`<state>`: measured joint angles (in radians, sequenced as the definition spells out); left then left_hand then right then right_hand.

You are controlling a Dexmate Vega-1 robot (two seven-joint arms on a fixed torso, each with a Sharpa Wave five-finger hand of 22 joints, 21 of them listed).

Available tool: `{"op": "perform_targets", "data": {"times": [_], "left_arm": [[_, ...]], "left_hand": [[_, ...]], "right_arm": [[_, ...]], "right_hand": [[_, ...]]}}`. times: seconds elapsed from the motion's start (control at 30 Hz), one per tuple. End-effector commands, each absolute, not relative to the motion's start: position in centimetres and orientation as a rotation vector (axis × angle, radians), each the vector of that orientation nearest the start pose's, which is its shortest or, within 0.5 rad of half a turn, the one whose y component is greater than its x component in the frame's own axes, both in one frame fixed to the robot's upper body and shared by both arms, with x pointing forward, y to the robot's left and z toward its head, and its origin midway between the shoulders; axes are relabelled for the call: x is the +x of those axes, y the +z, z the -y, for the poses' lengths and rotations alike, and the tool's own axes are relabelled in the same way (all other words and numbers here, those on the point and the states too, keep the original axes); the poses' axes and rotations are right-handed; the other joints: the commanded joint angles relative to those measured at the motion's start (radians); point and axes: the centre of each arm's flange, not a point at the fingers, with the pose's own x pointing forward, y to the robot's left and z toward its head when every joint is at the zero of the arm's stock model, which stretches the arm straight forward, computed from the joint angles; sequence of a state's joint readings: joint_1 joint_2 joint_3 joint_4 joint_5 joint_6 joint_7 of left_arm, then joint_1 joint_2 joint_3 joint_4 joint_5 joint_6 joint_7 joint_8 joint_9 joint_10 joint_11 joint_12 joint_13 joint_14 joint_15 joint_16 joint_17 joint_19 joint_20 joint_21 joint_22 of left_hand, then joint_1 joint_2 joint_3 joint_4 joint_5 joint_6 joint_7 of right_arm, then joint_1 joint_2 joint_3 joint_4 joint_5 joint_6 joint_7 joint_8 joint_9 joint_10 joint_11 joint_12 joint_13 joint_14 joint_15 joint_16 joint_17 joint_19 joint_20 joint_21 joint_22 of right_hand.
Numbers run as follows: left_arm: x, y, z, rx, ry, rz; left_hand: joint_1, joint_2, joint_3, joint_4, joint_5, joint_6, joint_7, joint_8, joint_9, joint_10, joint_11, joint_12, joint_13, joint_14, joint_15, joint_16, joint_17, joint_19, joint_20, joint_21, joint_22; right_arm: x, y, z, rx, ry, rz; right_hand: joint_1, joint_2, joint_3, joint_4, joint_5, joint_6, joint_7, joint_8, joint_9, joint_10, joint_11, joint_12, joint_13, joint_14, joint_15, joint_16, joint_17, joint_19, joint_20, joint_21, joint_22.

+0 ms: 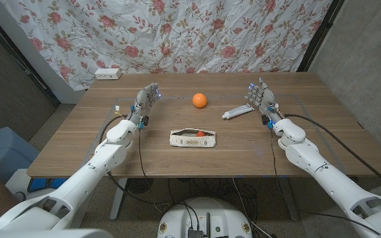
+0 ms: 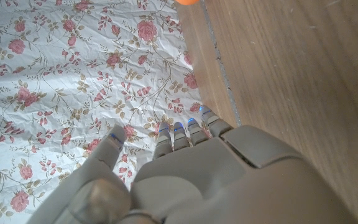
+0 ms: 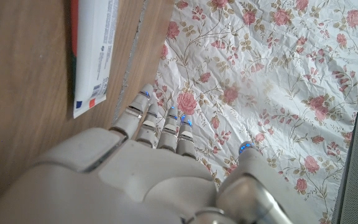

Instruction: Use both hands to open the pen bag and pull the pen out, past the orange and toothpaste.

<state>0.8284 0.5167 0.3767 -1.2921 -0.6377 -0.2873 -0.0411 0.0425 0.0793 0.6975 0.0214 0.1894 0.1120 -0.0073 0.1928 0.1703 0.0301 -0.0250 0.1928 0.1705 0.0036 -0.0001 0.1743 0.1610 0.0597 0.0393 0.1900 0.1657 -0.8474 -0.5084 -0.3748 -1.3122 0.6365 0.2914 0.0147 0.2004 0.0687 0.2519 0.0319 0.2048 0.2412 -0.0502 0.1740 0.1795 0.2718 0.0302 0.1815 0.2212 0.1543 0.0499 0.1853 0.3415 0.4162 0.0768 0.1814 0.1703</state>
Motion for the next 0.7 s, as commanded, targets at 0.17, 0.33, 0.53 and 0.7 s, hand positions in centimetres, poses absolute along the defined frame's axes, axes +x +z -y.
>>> {"op": "perform_targets", "data": {"times": [0.17, 0.33, 0.53, 0.7], "left_arm": [[64.0, -1.8, -28.6, 0.059, -0.206, 0.593], [62.9, -1.5, -28.2, 0.098, -0.196, 0.593], [61.6, -1.2, -28.0, 0.151, -0.195, 0.591], [60.7, -0.8, -28.0, 0.207, -0.191, 0.598]], "left_hand": [[0.024, 0.043, 0.006, -0.035, 0.003, 0.051, -0.023, 0.010, 0.001, 0.025, -0.013, 0.010, 0.005, 0.012, -0.013, 0.004, 0.003, 0.029, -0.001, 0.007, 0.004], [0.036, 0.037, 0.007, -0.059, 0.000, 0.073, -0.038, 0.010, 0.001, 0.035, -0.023, 0.010, 0.005, 0.022, -0.019, 0.005, 0.003, 0.041, -0.002, 0.008, 0.004], [0.061, 0.032, 0.010, -0.106, -0.005, 0.124, -0.066, 0.013, 0.002, 0.059, -0.033, 0.012, 0.005, 0.042, -0.031, 0.007, 0.004, 0.063, -0.004, 0.009, 0.003], [0.090, 0.031, 0.016, -0.153, -0.009, 0.183, -0.088, 0.018, 0.002, 0.080, -0.045, 0.012, 0.005, 0.053, -0.042, 0.006, 0.004, 0.078, -0.009, 0.007, 0.003]], "right_arm": [[64.5, -2.6, 28.0, -0.011, 0.181, 0.608], [64.3, -2.6, 27.8, 0.016, 0.176, 0.633], [63.7, -2.6, 27.7, 0.005, 0.168, 0.654], [63.4, -2.7, 27.9, 0.001, 0.160, 0.665]], "right_hand": [[0.005, 0.004, 0.007, 0.000, 0.004, 0.008, -0.001, 0.008, 0.002, 0.006, 0.002, 0.004, 0.002, 0.005, -0.002, 0.006, 0.000, 0.005, -0.001, 0.004, 0.001], [0.006, 0.005, 0.008, -0.003, 0.004, 0.011, -0.002, 0.010, 0.002, 0.006, 0.001, 0.005, 0.000, 0.005, -0.003, 0.006, -0.002, 0.004, -0.002, 0.004, 0.001], [0.011, 0.007, 0.012, -0.008, 0.004, 0.017, -0.001, 0.013, 0.002, 0.008, -0.003, 0.007, -0.003, 0.008, -0.008, 0.008, -0.007, 0.003, -0.006, 0.005, 0.001], [0.015, 0.009, 0.014, -0.012, 0.004, 0.021, -0.001, 0.015, 0.002, 0.009, -0.002, 0.008, -0.005, 0.010, -0.009, 0.009, -0.010, 0.003, -0.008, 0.005, 0.001]]}}
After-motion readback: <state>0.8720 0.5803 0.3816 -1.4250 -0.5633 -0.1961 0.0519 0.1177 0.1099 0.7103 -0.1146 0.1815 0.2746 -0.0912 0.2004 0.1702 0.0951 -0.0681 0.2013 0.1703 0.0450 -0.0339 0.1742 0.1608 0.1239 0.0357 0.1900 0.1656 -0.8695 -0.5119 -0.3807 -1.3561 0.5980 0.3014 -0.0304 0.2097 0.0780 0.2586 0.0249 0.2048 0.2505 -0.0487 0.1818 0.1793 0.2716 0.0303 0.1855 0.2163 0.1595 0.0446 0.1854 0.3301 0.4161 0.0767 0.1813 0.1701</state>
